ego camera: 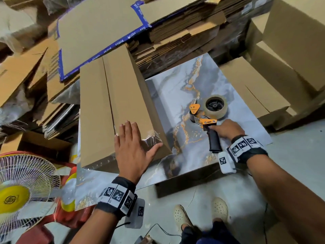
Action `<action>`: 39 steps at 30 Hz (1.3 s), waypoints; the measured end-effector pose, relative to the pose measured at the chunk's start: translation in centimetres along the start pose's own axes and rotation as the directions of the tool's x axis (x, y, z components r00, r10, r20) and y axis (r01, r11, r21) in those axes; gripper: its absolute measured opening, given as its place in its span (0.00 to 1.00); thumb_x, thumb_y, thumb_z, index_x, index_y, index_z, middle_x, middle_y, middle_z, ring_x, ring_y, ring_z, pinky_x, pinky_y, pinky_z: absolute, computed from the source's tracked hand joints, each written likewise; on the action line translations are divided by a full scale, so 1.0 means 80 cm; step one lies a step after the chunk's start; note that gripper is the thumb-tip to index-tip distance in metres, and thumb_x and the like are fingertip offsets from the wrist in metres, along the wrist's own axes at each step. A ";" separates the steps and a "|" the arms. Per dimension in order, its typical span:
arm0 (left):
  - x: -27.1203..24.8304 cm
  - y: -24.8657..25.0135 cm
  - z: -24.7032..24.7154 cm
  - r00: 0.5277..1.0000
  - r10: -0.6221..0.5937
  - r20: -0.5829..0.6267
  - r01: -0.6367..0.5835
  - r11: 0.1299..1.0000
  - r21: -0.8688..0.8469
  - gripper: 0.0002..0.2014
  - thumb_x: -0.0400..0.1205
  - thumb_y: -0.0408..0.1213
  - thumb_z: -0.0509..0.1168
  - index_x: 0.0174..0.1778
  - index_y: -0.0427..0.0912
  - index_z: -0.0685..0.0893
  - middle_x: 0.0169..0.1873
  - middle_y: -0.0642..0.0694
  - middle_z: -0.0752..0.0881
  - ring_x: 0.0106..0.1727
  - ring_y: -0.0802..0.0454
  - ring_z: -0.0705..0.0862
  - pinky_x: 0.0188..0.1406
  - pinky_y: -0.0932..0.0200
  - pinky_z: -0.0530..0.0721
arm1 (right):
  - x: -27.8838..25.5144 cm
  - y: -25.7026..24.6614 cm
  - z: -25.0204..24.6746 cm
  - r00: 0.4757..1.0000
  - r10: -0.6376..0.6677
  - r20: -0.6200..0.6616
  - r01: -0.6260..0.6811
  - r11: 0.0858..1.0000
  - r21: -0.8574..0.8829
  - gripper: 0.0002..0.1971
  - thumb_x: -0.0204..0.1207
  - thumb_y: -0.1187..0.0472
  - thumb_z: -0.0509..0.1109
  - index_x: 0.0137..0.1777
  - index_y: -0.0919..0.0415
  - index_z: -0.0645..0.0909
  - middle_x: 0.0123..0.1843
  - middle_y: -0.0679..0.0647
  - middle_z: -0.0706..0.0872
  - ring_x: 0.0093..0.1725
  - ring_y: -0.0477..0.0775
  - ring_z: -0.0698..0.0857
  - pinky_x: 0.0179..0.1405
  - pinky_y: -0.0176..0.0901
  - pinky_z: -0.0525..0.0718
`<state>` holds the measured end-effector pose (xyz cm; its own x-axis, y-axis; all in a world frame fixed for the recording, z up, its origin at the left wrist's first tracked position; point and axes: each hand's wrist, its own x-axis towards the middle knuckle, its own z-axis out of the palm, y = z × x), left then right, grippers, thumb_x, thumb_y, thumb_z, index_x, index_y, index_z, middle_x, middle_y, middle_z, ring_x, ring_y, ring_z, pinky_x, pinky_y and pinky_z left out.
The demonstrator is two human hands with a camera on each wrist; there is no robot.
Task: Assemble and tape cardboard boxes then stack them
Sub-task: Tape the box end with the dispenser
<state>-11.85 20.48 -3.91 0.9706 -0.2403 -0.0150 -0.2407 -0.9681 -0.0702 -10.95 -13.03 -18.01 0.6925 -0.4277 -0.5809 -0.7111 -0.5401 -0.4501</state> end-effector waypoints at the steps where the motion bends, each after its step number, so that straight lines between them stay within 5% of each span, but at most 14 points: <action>1: 0.000 -0.001 0.000 1.000 0.009 0.010 -0.009 1.000 -0.001 0.59 0.75 0.84 0.42 0.85 0.33 0.65 0.85 0.32 0.65 0.86 0.34 0.62 0.80 0.34 0.66 | -0.014 -0.007 -0.006 0.996 -0.022 -0.090 0.022 1.000 -0.001 0.26 0.74 0.38 0.72 0.54 0.62 0.80 0.55 0.63 0.85 0.56 0.68 0.85 0.51 0.53 0.84; 4: -0.002 -0.009 0.001 0.997 0.050 0.055 -0.050 0.999 -0.011 0.62 0.73 0.86 0.41 0.86 0.32 0.63 0.86 0.31 0.62 0.87 0.34 0.60 0.82 0.34 0.65 | -0.056 -0.039 -0.005 0.941 -0.207 -0.268 0.268 0.940 0.213 0.18 0.79 0.44 0.71 0.53 0.59 0.87 0.53 0.59 0.88 0.54 0.63 0.85 0.51 0.53 0.83; 7: 0.000 -0.022 -0.008 0.988 0.115 0.103 -0.111 0.993 -0.047 0.65 0.70 0.87 0.35 0.89 0.35 0.54 0.88 0.33 0.52 0.89 0.36 0.51 0.86 0.36 0.56 | -0.112 -0.088 0.008 0.892 -0.347 -0.291 0.452 0.725 0.520 0.19 0.81 0.40 0.67 0.50 0.56 0.86 0.49 0.53 0.87 0.53 0.56 0.85 0.54 0.55 0.82; 9: 0.003 -0.031 -0.020 0.975 0.167 0.147 -0.143 0.977 -0.160 0.63 0.69 0.86 0.29 0.90 0.41 0.47 0.89 0.38 0.44 0.90 0.43 0.42 0.87 0.40 0.45 | -0.144 -0.123 0.022 0.885 -0.380 -0.270 0.453 0.569 0.686 0.26 0.81 0.39 0.62 0.54 0.63 0.85 0.52 0.58 0.87 0.57 0.58 0.84 0.65 0.64 0.81; 13: 0.025 -0.050 -0.045 0.976 0.201 0.085 -0.143 0.885 -0.444 0.49 0.77 0.76 0.35 0.90 0.48 0.49 0.89 0.49 0.44 0.89 0.55 0.40 0.89 0.46 0.42 | -0.179 -0.178 0.051 0.887 -0.427 -0.174 0.354 0.389 0.851 0.33 0.79 0.32 0.54 0.73 0.52 0.79 0.70 0.41 0.80 0.74 0.43 0.75 0.81 0.54 0.70; 15: 0.051 -0.062 -0.040 0.979 0.203 0.011 -0.179 0.890 -0.420 0.45 0.80 0.70 0.36 0.90 0.45 0.52 0.90 0.47 0.48 0.89 0.53 0.43 0.89 0.44 0.47 | -0.187 -0.201 0.060 0.866 -0.477 -0.151 0.342 0.345 0.874 0.31 0.87 0.35 0.50 0.82 0.52 0.71 0.81 0.45 0.72 0.79 0.39 0.67 0.86 0.51 0.62; 21: 0.083 -0.067 -0.003 0.963 0.269 0.021 -0.255 0.932 -0.258 0.42 0.83 0.66 0.34 0.90 0.45 0.46 0.90 0.45 0.43 0.89 0.50 0.38 0.87 0.46 0.41 | -0.171 -0.249 0.101 0.793 -0.598 -0.117 0.297 0.211 0.931 0.41 0.80 0.23 0.41 0.89 0.41 0.53 0.90 0.38 0.52 0.85 0.33 0.51 0.84 0.41 0.49; 24: 0.083 -0.069 0.001 0.963 0.268 0.017 -0.257 0.937 -0.236 0.41 0.83 0.66 0.33 0.90 0.47 0.45 0.90 0.46 0.42 0.89 0.51 0.38 0.85 0.49 0.38 | -0.143 -0.233 0.132 0.824 -0.565 -0.033 0.251 0.312 0.916 0.44 0.75 0.20 0.46 0.89 0.39 0.50 0.91 0.39 0.49 0.88 0.36 0.47 0.89 0.50 0.45; 28: 0.086 -0.070 0.002 0.964 0.262 0.035 -0.248 0.943 -0.224 0.42 0.82 0.67 0.32 0.90 0.47 0.45 0.90 0.44 0.44 0.90 0.48 0.40 0.87 0.44 0.42 | -0.124 -0.207 0.132 0.878 -0.453 0.156 0.239 0.696 0.677 0.35 0.86 0.32 0.40 0.90 0.43 0.39 0.91 0.45 0.39 0.89 0.46 0.37 0.87 0.63 0.35; 29: 0.087 -0.068 0.002 0.964 0.264 0.038 -0.249 0.943 -0.222 0.43 0.81 0.67 0.31 0.90 0.47 0.45 0.90 0.44 0.44 0.90 0.48 0.40 0.86 0.44 0.42 | -0.127 -0.209 0.119 0.874 -0.467 0.133 0.268 0.692 0.670 0.35 0.86 0.32 0.39 0.90 0.43 0.38 0.91 0.44 0.37 0.89 0.45 0.36 0.87 0.61 0.34; 32: 0.087 -0.068 0.002 0.963 0.265 0.041 -0.250 0.942 -0.222 0.43 0.81 0.67 0.32 0.90 0.48 0.45 0.90 0.45 0.44 0.90 0.48 0.40 0.86 0.44 0.42 | -0.143 -0.231 0.090 0.841 -0.541 -0.010 0.288 0.432 0.855 0.34 0.87 0.34 0.42 0.90 0.46 0.47 0.90 0.41 0.49 0.88 0.40 0.46 0.86 0.40 0.44; 34: 0.088 -0.070 0.003 0.964 0.262 0.041 -0.246 0.942 -0.230 0.42 0.81 0.67 0.32 0.90 0.48 0.45 0.90 0.45 0.44 0.90 0.49 0.39 0.86 0.44 0.42 | -0.155 -0.237 0.095 0.836 -0.546 -0.056 0.317 0.397 0.861 0.33 0.88 0.35 0.43 0.89 0.49 0.54 0.89 0.42 0.55 0.87 0.41 0.53 0.81 0.32 0.49; 36: 0.088 -0.071 0.004 0.965 0.258 0.045 -0.242 0.943 -0.229 0.42 0.81 0.67 0.32 0.90 0.48 0.45 0.90 0.46 0.44 0.90 0.49 0.39 0.87 0.44 0.42 | -0.149 -0.228 0.115 0.841 -0.540 -0.042 0.341 0.467 0.816 0.32 0.90 0.37 0.43 0.90 0.51 0.51 0.91 0.46 0.52 0.89 0.44 0.50 0.86 0.40 0.46; 39: 0.087 -0.070 0.004 0.965 0.260 0.040 -0.244 0.942 -0.229 0.44 0.80 0.67 0.31 0.90 0.47 0.46 0.90 0.45 0.45 0.90 0.49 0.40 0.87 0.42 0.45 | -0.127 -0.207 0.127 0.861 -0.494 0.123 0.339 0.738 0.584 0.34 0.89 0.36 0.39 0.90 0.47 0.36 0.91 0.50 0.37 0.89 0.49 0.36 0.87 0.67 0.39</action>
<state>-3.72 24.23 -3.96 0.8740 -0.4805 -0.0727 -0.4645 -0.8700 0.1655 -7.44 7.58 -11.55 0.9323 -0.0123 -0.3616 -0.3603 -0.1206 -0.9250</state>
